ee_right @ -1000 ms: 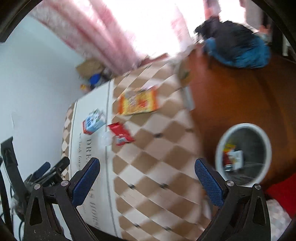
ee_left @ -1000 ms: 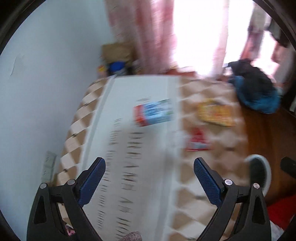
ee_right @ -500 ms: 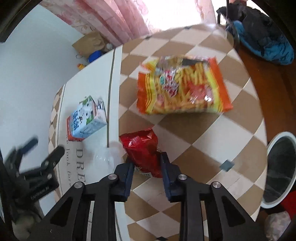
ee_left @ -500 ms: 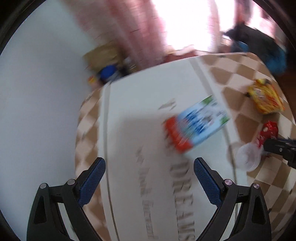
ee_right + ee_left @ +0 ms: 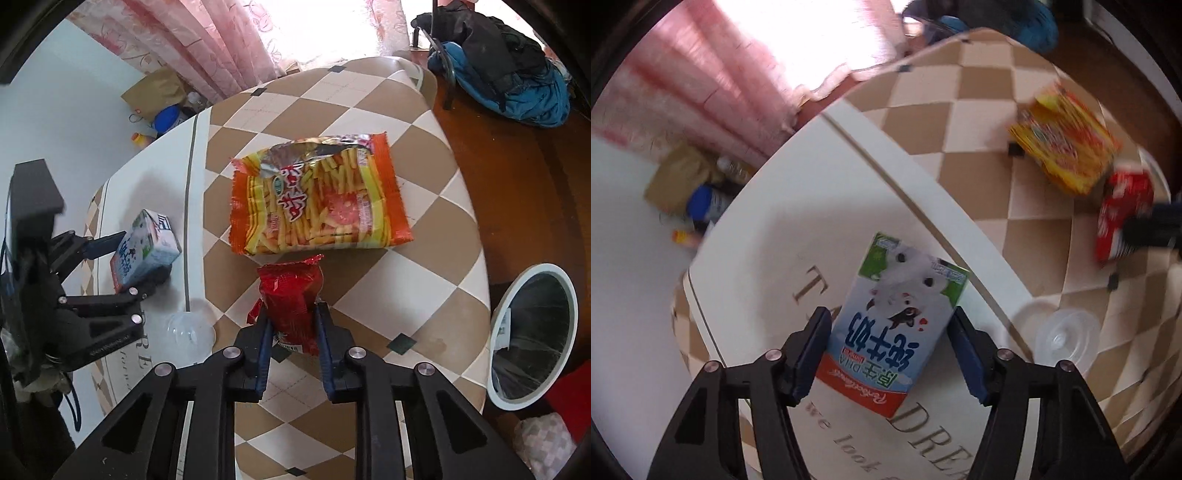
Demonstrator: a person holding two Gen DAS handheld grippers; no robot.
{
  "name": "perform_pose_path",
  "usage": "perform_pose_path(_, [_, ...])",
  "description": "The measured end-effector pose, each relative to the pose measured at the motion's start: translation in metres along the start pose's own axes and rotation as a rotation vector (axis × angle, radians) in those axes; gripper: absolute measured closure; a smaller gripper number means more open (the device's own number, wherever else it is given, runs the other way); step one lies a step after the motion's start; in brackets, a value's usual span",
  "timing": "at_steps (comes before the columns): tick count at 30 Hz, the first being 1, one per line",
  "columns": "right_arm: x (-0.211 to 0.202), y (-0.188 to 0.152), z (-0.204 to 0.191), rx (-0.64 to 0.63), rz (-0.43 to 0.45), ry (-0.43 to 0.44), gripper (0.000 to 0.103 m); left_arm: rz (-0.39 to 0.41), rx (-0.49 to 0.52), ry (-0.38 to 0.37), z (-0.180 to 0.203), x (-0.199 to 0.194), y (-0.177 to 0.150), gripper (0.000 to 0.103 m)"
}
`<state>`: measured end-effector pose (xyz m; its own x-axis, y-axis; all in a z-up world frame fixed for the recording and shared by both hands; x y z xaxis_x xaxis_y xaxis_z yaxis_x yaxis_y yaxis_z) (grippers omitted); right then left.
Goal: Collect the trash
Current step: 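Grasp the red chip bag with the right tool while the left tool grasps the milk carton, then carry the red bag and milk carton over the bin and open both tools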
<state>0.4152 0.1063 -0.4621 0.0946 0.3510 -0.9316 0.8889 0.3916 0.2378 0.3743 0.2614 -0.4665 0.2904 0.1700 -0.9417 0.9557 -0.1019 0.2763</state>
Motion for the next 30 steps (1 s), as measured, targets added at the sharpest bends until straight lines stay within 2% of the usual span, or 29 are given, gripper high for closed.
perform_pose_path(2, [0.002,0.000,-0.004,-0.008,-0.003,0.001,0.083,0.005,-0.059,-0.016,-0.001,-0.005,-0.005,0.045])
perform_pose_path(6, [-0.005,-0.008,-0.012,-0.032,0.014,0.009,0.085,0.042,-0.199,0.063,-0.008,-0.023,-0.020,0.046])
perform_pose_path(10, [-0.025,-0.019,-0.019,-0.082,0.054,0.010,0.085,0.053,-0.413,0.100,-0.010,-0.050,-0.046,0.048])
perform_pose_path(14, [-0.053,-0.034,-0.024,-0.128,0.102,0.012,0.085,0.110,-0.562,0.182,0.001,-0.095,-0.079,0.049])
perform_pose_path(17, [-0.079,-0.051,-0.027,-0.167,0.144,0.004,0.085,0.169,-0.636,0.210,0.011,-0.131,-0.099,0.049])
perform_pose_path(24, [-0.148,-0.086,-0.029,-0.207,0.244,0.040,0.086,0.283,-0.701,0.232,0.039,-0.201,-0.120,0.049])
perform_pose_path(30, [-0.219,-0.099,-0.010,-0.176,0.338,0.099,0.086,0.387,-0.694,0.200,0.070,-0.251,-0.107,0.050])
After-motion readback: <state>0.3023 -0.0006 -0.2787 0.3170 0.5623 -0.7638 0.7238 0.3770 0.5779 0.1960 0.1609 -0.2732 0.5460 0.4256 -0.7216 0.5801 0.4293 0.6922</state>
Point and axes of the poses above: each gripper's, at about its wrist camera, not at the fingertips, and x roughly the way its jaws point, z to its right, y to its top, the point moved 8 cm from there along x, roughly the way its jaws point, and after that the axes turned 8 degrees about z, right-handed, at the moved point
